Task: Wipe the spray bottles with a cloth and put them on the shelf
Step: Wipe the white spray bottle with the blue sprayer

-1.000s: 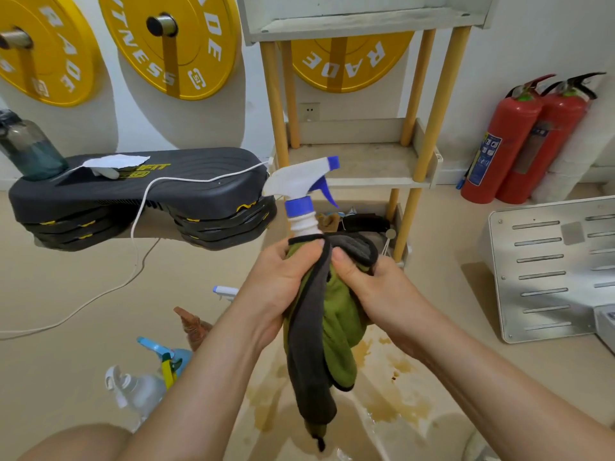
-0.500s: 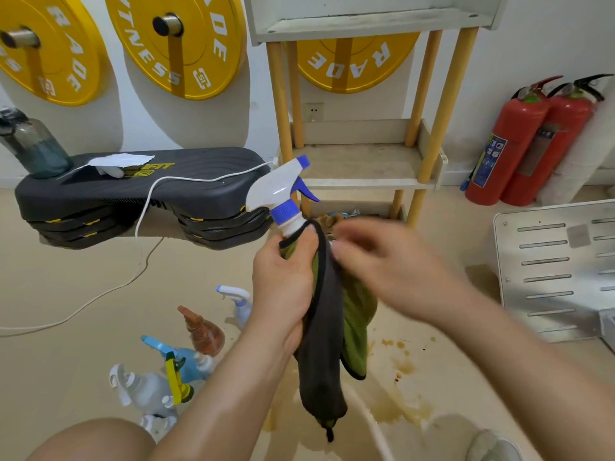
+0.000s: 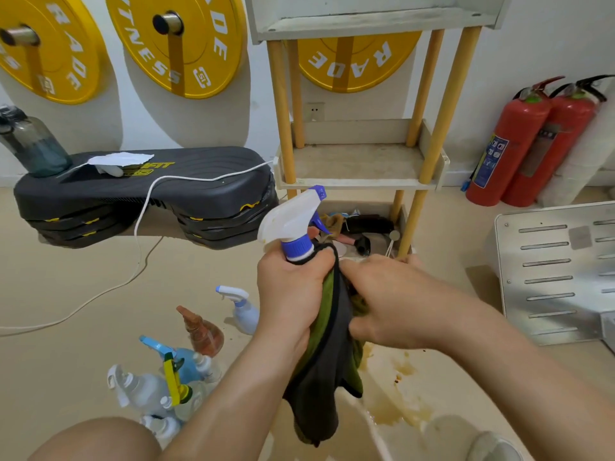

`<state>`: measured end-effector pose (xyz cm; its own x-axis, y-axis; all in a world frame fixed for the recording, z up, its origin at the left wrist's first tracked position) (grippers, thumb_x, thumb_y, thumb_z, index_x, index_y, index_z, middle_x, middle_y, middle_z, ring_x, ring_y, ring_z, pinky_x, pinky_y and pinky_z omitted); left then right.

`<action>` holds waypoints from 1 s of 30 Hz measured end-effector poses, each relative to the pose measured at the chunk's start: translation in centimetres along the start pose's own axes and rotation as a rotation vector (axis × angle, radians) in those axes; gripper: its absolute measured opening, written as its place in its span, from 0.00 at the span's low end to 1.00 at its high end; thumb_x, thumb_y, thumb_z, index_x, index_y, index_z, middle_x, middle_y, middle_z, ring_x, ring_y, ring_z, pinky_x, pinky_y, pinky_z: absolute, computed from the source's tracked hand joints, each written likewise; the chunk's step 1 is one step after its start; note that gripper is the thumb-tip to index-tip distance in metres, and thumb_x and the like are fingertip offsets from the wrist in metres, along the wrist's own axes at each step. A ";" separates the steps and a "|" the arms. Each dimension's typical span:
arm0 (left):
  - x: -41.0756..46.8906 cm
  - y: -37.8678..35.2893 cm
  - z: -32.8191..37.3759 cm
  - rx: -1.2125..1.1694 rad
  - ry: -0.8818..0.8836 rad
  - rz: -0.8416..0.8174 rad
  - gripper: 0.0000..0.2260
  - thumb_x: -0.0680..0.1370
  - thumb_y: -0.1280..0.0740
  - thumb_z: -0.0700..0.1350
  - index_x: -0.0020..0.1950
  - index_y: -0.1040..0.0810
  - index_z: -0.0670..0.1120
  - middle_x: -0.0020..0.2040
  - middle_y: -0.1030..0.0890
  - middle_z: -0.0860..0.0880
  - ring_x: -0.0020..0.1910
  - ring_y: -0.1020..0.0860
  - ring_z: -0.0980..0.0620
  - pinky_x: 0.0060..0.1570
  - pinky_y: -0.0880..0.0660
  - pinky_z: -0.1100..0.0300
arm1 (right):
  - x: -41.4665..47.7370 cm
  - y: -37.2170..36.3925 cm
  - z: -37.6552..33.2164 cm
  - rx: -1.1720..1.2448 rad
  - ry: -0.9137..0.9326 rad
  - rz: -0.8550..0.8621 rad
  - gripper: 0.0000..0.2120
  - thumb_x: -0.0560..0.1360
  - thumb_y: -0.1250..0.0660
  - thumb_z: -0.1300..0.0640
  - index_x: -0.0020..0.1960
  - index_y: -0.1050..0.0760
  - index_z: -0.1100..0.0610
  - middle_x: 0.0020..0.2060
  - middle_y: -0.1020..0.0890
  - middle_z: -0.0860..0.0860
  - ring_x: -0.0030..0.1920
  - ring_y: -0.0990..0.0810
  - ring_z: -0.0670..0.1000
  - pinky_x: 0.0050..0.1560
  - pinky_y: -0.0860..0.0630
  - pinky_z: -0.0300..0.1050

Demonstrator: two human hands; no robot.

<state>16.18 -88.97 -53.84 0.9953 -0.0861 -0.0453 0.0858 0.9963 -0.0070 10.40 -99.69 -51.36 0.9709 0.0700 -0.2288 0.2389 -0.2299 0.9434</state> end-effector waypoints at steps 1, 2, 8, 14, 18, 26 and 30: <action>0.0 0.0 0.2 0.015 -0.015 -0.016 0.09 0.71 0.25 0.39 0.43 0.19 0.52 0.41 0.15 0.49 0.45 0.17 0.48 0.54 0.20 0.45 | 0.1 0.0 0.4 0.096 -0.012 -0.040 0.16 0.73 0.33 0.46 0.59 0.30 0.47 0.51 0.21 0.45 0.56 0.24 0.50 0.63 0.31 0.57; 0.0 0.0 0.5 0.029 -0.028 -0.045 0.09 0.72 0.25 0.39 0.42 0.19 0.53 0.41 0.15 0.51 0.45 0.17 0.50 0.53 0.20 0.47 | 0.3 0.0 0.9 0.255 -0.032 -0.081 0.19 0.72 0.33 0.45 0.61 0.28 0.47 0.53 0.20 0.45 0.57 0.22 0.49 0.63 0.27 0.56; -0.3 0.0 1.0 0.159 -0.064 -0.334 0.10 0.77 0.29 0.39 0.54 0.21 0.52 0.46 0.14 0.52 0.47 0.16 0.54 0.56 0.20 0.48 | 1.3 -1.4 3.3 0.899 -0.056 -0.124 0.23 0.69 0.27 0.51 0.63 0.25 0.52 0.56 0.16 0.53 0.59 0.19 0.53 0.58 0.21 0.54; -0.6 -0.6 1.1 0.221 -0.192 -0.444 0.18 0.82 0.39 0.34 0.65 0.21 0.52 0.59 0.17 0.55 0.61 0.21 0.57 0.65 0.25 0.53 | 1.6 -2.4 2.4 0.956 -0.005 0.214 0.17 0.71 0.24 0.60 0.57 0.23 0.50 0.48 0.16 0.47 0.51 0.18 0.44 0.57 0.20 0.48; -0.6 -0.1 0.5 -0.025 -0.100 -0.216 0.18 0.80 0.37 0.32 0.52 0.16 0.54 0.51 0.14 0.53 0.53 0.17 0.55 0.60 0.22 0.53 | 1.4 -2.5 2.1 0.954 -0.038 0.344 0.12 0.72 0.28 0.60 0.54 0.22 0.51 0.46 0.16 0.48 0.48 0.18 0.46 0.55 0.20 0.50; 2.4 3.4 1.1 0.376 -0.256 0.089 0.09 0.78 0.32 0.39 0.46 0.17 0.53 0.43 0.17 0.58 0.46 0.20 0.59 0.49 0.25 0.65 | -0.9 2.9 3.5 0.681 -0.124 0.765 0.08 0.73 0.28 0.50 0.47 0.25 0.51 0.39 0.21 0.42 0.41 0.22 0.42 0.39 0.32 0.37; 2.8 3.2 -0.9 0.512 -0.112 0.087 0.07 0.80 0.35 0.41 0.48 0.21 0.53 0.46 0.20 0.56 0.51 0.23 0.53 0.53 0.25 0.56 | -1.8 5.4 4.4 0.839 -0.116 0.743 0.06 0.72 0.30 0.57 0.47 0.22 0.57 0.41 0.18 0.49 0.42 0.21 0.44 0.40 0.30 0.42</action>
<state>19.15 -86.06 -54.92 0.9961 -0.0300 0.0828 -0.0137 0.8761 0.4820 10.00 -105.34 -46.93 0.8612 -0.4367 0.2601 -0.5079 -0.7599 0.4057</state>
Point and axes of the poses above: each hand's wrist, its own x-axis towards the middle knuckle, its own y-axis out of the back of the hand, z = x × y, the point moved 5 cm from there along x, towards the middle knuckle
